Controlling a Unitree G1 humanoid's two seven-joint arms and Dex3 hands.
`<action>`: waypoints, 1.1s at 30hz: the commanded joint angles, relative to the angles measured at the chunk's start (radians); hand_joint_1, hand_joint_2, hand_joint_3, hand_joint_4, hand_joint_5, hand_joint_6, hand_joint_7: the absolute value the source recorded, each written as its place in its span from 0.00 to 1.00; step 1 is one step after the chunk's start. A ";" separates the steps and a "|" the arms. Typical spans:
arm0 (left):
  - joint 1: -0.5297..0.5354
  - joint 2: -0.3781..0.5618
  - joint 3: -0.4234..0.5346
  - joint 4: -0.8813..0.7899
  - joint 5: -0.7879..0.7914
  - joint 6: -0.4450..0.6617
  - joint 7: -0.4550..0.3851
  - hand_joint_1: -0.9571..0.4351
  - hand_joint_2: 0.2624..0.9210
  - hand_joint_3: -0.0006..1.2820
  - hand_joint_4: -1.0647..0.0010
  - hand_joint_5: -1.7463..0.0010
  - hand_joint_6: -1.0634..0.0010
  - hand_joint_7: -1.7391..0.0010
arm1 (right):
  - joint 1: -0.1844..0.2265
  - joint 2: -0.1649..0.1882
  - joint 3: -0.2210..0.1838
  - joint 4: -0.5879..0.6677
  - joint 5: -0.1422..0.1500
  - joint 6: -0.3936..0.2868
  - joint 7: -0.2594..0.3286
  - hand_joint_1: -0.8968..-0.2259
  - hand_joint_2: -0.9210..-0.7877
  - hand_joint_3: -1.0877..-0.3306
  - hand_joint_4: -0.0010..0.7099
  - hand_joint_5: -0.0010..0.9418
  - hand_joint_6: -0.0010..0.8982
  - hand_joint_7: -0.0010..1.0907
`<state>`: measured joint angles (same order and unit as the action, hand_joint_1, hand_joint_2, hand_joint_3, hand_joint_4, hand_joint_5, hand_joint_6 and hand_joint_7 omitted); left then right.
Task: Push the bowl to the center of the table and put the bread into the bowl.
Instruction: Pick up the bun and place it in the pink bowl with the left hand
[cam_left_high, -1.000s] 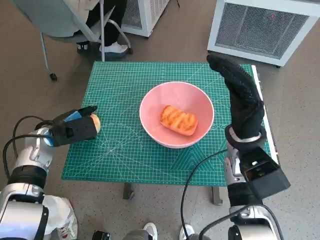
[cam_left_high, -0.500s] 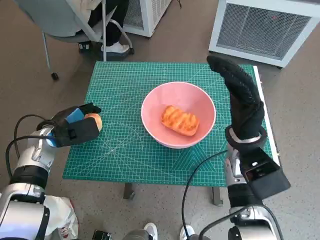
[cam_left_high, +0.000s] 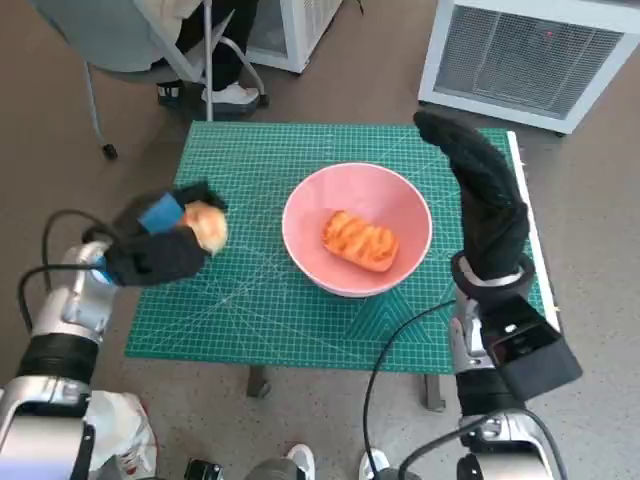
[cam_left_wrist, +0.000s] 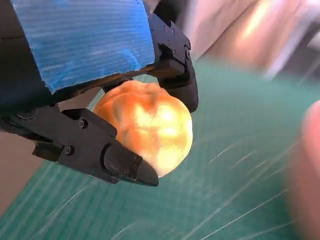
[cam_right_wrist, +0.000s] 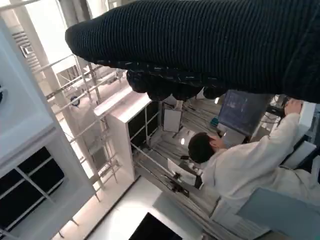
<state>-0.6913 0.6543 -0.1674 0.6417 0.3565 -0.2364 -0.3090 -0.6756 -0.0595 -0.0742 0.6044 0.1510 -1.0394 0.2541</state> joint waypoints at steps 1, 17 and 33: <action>0.032 -0.022 0.047 -0.176 -0.049 0.019 0.000 0.69 1.00 0.06 0.35 0.35 0.44 0.30 | 0.025 0.001 0.004 0.006 0.003 0.017 0.005 0.53 0.00 0.34 0.42 0.02 0.00 0.67; -0.034 -0.213 -0.010 -0.376 -0.043 0.072 0.004 0.69 1.00 0.06 0.34 0.38 0.45 0.27 | 0.024 0.004 0.010 0.014 0.007 0.018 0.010 0.52 0.00 0.34 0.44 0.03 0.00 0.67; -0.130 -0.308 -0.096 -0.146 -0.017 0.023 -0.021 0.69 1.00 0.08 0.37 0.36 0.48 0.25 | 0.053 -0.013 0.005 -0.001 -0.003 0.007 0.006 0.52 0.00 0.33 0.44 0.03 0.00 0.67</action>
<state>-0.8067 0.3545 -0.2514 0.4588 0.3361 -0.2067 -0.3113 -0.6491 -0.0672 -0.0676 0.6031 0.1521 -1.0341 0.2553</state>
